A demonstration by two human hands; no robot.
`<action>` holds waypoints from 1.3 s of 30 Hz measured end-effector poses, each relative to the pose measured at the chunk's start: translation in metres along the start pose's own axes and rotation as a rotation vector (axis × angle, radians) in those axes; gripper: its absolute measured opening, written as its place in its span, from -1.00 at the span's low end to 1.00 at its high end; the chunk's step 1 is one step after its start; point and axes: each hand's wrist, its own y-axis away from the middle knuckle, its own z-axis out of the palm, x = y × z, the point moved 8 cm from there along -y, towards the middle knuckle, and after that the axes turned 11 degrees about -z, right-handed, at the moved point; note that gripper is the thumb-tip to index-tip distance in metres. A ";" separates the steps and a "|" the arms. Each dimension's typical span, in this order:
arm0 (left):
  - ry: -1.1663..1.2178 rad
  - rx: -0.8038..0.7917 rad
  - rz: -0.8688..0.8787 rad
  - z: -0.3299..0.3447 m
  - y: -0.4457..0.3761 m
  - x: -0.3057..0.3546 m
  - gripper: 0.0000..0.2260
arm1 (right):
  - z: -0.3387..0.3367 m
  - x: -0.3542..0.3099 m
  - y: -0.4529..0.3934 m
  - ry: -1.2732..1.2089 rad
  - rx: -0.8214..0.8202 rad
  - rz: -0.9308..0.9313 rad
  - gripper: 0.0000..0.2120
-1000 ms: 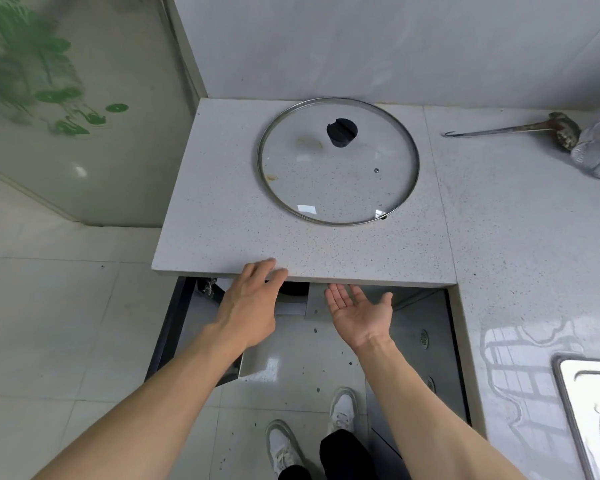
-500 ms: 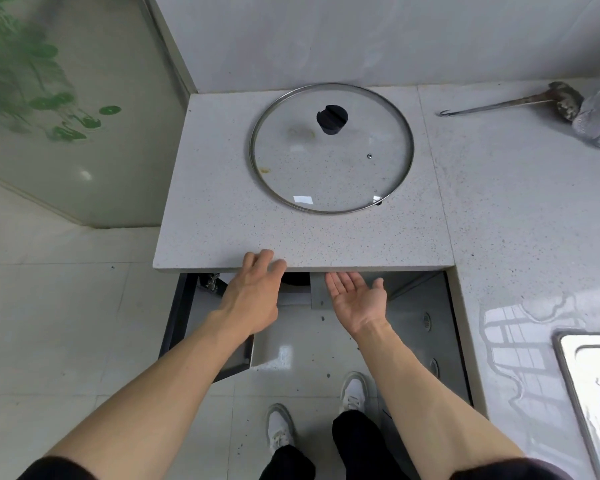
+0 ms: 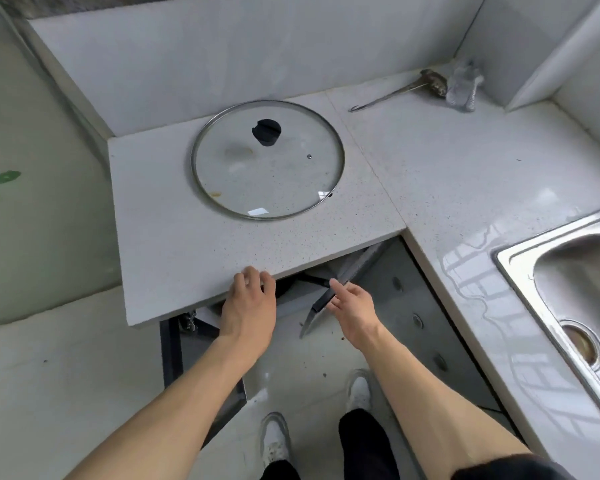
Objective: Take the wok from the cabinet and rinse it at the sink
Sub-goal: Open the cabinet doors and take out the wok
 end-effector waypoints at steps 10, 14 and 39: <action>-0.150 0.030 0.072 0.007 -0.001 0.004 -0.25 | -0.011 -0.010 0.013 0.480 0.247 -0.119 -0.77; -0.155 0.040 0.081 0.007 -0.001 0.003 -0.25 | -0.022 -0.016 0.023 0.512 0.242 -0.170 -0.73; -0.060 0.064 0.108 0.006 0.000 0.008 -0.26 | -0.049 -0.042 0.056 1.591 0.057 -0.736 -0.45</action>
